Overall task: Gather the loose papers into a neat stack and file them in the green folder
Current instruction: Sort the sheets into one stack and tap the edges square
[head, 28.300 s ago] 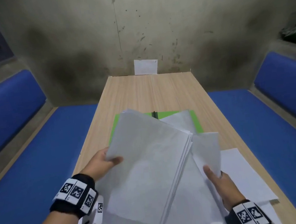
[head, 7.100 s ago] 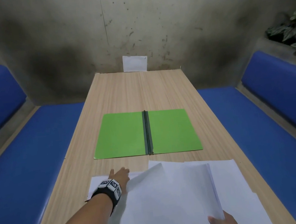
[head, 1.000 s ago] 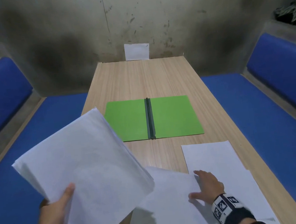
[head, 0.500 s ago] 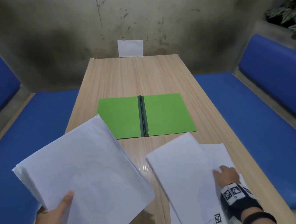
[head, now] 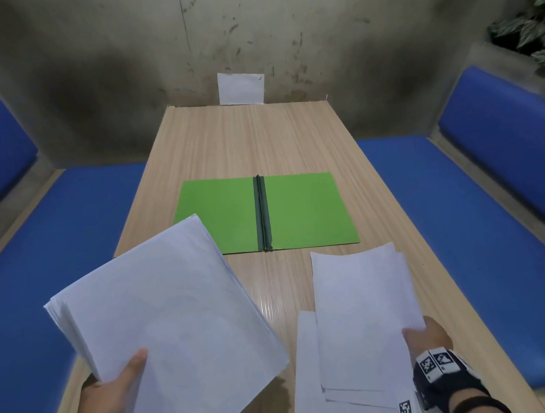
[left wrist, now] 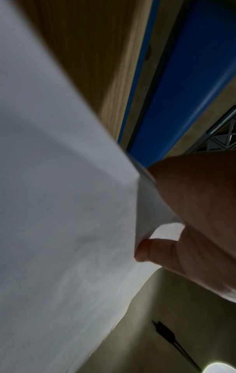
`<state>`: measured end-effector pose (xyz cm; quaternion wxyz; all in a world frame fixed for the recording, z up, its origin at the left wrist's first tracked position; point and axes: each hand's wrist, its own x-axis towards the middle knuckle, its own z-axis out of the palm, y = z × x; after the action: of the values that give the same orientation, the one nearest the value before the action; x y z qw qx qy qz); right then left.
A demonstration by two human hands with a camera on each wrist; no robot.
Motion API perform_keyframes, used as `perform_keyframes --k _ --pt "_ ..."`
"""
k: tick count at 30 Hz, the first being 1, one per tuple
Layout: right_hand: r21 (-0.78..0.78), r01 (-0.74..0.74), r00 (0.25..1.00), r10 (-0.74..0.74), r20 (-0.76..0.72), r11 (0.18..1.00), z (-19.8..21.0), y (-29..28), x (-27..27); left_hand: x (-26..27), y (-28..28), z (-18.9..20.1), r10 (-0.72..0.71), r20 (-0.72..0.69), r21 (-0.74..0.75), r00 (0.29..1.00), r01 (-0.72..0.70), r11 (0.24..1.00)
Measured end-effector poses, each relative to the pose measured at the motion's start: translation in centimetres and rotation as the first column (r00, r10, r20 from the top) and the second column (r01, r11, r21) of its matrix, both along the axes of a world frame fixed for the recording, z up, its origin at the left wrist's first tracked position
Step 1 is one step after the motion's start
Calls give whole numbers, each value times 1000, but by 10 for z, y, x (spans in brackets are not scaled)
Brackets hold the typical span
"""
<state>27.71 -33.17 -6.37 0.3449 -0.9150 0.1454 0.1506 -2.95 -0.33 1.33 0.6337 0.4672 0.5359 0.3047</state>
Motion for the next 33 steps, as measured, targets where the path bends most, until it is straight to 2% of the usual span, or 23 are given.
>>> perform_keyframes --k 2,5,7,10,11,13,14,16,18,22,25,27,29,30,33 --pt "148 4 999 -12 51 989 13 5 -1 -1 -1 2 1 -12 6 1000 -1 1000" --pt "379 -95 994 69 80 921 55 12 3 -3 -1 6 11 -35 6 999 -10 1000" --pt "444 -179 984 161 79 878 83 13 9 -5 1 6 21 -59 8 998 -21 1000" --pt "462 -276 959 273 76 843 96 11 20 -8 6 1 38 -58 -1 998 -38 999" --pt "414 -332 940 331 76 847 92 11 24 -9 6 1 42 -62 5 997 -41 999" --pt "174 -533 842 539 16 828 80 13 28 -9 7 0 41 -60 3 997 -40 999" --pt "29 -635 770 635 -56 772 73 16 28 -10 7 0 39 -60 1 997 -39 999" --pt "-211 -748 663 722 -197 630 52 22 23 -9 8 0 39 -64 13 997 -38 999" --pt "-301 -784 614 750 -245 543 29 26 18 -9 7 1 37 -65 14 997 -36 999" --pt "-319 -744 662 716 -224 587 13 31 10 -8 6 1 21 -68 -1 997 -21 1000" --pt "-419 -714 681 697 -227 561 18 34 6 -8 6 2 -11 -65 -17 998 10 1000" --pt "-399 -711 692 677 -251 579 18 33 4 -7 6 3 -20 -49 -18 999 19 1000" --pt "-370 -736 673 676 -301 568 18 31 3 -6 6 1 -39 -42 -31 998 38 999" --pt "-339 -736 675 671 -306 586 16 30 3 -5 5 1 -54 -50 -36 997 52 998" --pt "-162 -678 732 640 -234 717 17 28 2 -4 3 2 -94 -38 -43 995 92 995"
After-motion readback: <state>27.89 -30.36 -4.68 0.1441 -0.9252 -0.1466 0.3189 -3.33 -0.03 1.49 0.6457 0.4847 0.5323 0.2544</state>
